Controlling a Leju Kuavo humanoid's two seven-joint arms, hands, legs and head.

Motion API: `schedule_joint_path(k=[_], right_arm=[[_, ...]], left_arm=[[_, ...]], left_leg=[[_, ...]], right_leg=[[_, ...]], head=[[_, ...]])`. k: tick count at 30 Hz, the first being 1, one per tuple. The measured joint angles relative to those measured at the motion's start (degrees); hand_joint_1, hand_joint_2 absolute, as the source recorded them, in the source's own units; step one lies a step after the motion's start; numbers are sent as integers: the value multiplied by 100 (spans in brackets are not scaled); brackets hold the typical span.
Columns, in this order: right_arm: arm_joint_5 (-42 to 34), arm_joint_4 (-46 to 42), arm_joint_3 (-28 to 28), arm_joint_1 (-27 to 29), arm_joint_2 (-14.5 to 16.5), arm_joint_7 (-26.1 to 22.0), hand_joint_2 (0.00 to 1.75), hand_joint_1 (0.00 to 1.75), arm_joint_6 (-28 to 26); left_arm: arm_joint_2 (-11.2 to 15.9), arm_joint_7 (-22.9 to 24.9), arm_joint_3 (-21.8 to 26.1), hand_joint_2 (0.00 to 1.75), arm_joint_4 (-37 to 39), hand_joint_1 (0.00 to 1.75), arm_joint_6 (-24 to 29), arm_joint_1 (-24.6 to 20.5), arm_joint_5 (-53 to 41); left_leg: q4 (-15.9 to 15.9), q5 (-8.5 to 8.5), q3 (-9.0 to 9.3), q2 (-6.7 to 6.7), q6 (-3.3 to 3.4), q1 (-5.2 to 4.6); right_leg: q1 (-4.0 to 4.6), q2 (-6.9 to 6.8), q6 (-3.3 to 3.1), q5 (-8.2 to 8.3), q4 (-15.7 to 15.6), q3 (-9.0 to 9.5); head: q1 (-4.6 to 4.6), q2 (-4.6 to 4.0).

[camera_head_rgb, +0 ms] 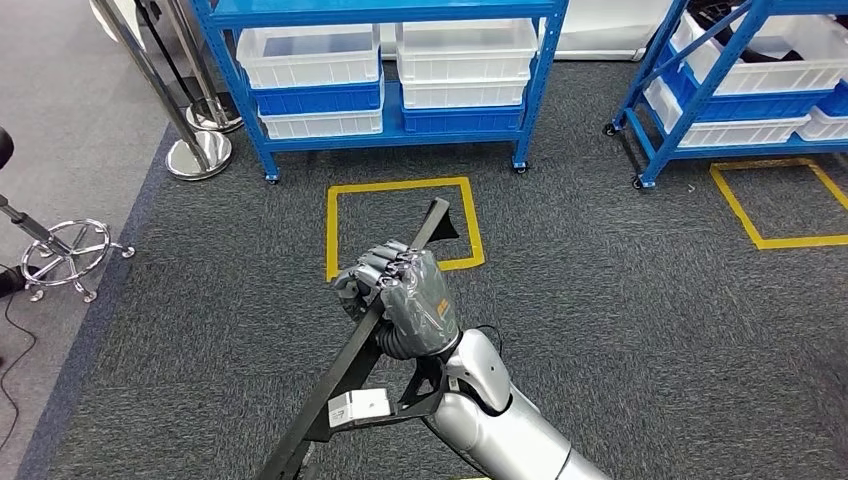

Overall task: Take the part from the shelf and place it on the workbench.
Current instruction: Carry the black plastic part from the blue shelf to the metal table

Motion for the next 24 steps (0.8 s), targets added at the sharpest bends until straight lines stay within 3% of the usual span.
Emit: schedule_joint_path(k=[1, 2, 4, 6, 8, 9, 10, 11, 12, 14, 15, 17, 20, 22, 24], right_arm=[[4, -3, 0, -3, 4, 0, 175, 175, 0], [8, -7, 0, -5, 8, 0, 175, 175, 0], [13, -3, 0, -4, 9, 0, 175, 175, 1], [16, 4, 0, -4, 10, 1, 175, 175, 1], [16, 7, 0, -2, 14, 2, 175, 175, 1], [16, 8, 0, 1, 14, 2, 175, 175, 1], [16, 10, 0, 4, 14, 2, 175, 175, 1], [16, 15, 0, 7, 14, 2, 175, 175, 1], [16, 19, 0, 8, 14, 2, 175, 175, 1], [14, 22, 0, 8, 14, 3, 175, 175, -2], [5, 20, 0, 8, 14, 3, 175, 175, -4], [-12, 17, 0, 9, 14, 4, 175, 175, -9], [103, -2, 0, 11, 4, 0, 175, 175, -7], [288, -21, 0, 14, -30, 2, 175, 175, -7], [458, -37, 0, 36, -96, 12, 175, 175, -4]], left_arm=[[1, -1, 0, 0, 0, 0, 1, 1, 1], [1, -1, 0, 0, 0, 0, 1, 3, 1], [2, -1, 0, 0, 0, 0, 2, 16, 1], [1, -5, 0, 0, 0, 0, 2, 39, 1], [-1, -15, 0, 0, 0, 0, 3, 55, 0], [-1, -20, 0, 0, 0, 0, 4, 58, -1], [-1, -24, 0, 0, 0, 0, 4, 59, -1], [-1, -26, 0, 0, 0, 0, 5, 60, -1], [0, -26, 0, 0, 0, 0, 6, 60, -1], [2, -32, 0, 0, -1, 0, 15, 53, 0], [3, -44, 0, 0, -1, 0, 23, 46, 1], [3, -80, -1, 0, -2, 0, 43, 34, 2], [-5, -109, -3, 0, -1, 0, 62, 40, -8], [-14, -109, -7, 0, 0, 0, 88, 39, -22], [-16, -109, -19, 0, 0, 0, 115, 42, -38]], left_leg=[[38, 37, -47, -4, -37, -6], [53, 79, -77, -6, -75, -6], [56, 130, -118, -12, -155, 19], [280, -169, -235, -23, -220, 44], [921, -755, -419, -27, -264, 55], [1297, -967, -491, -27, -277, 57], [1592, -1054, -515, -27, -282, 57], [1723, -1011, -460, -27, -276, 55], [1638, -875, -299, -29, -258, 52], [946, -643, 288, -35, -186, 33], [483, -646, 619, -37, -141, 15], [-104, -766, 983, -38, -65, -25], [-271, -675, 992, -23, 52, -21], [-317, -558, 938, -3, 130, 8], [-299, -485, 828, -8, 167, -4]], right_leg=[[8, 6, -22, -92, -300, 198], [29, 13, -54, -163, -468, 285], [41, 7, -148, -92, -512, 216], [33, -10, -251, 40, -529, 89], [36, -16, -305, 175, -530, -66], [46, -17, -313, 239, -527, -147], [57, -18, -315, 302, -522, -229], [67, -18, -314, 362, -515, -310], [75, -17, -309, 415, -509, -386], [89, -8, -288, 509, -500, -499], [97, -4, -268, 549, -496, -533], [99, -12, -206, 637, -504, -559], [88, -15, -92, 683, -494, -597], [86, 3, -45, 385, -119, -769], [69, 13, -13, -65, 617, -1049]], head=[[1, 0], [-1, 0], [0, 0], [-2, 0], [-3, 0], [-3, 0], [-2, 0], [-3, 0], [-2, 0], [-3, 0], [-2, 0], [-1, 0], [-1, 0], [1, 0], [1, 0]])
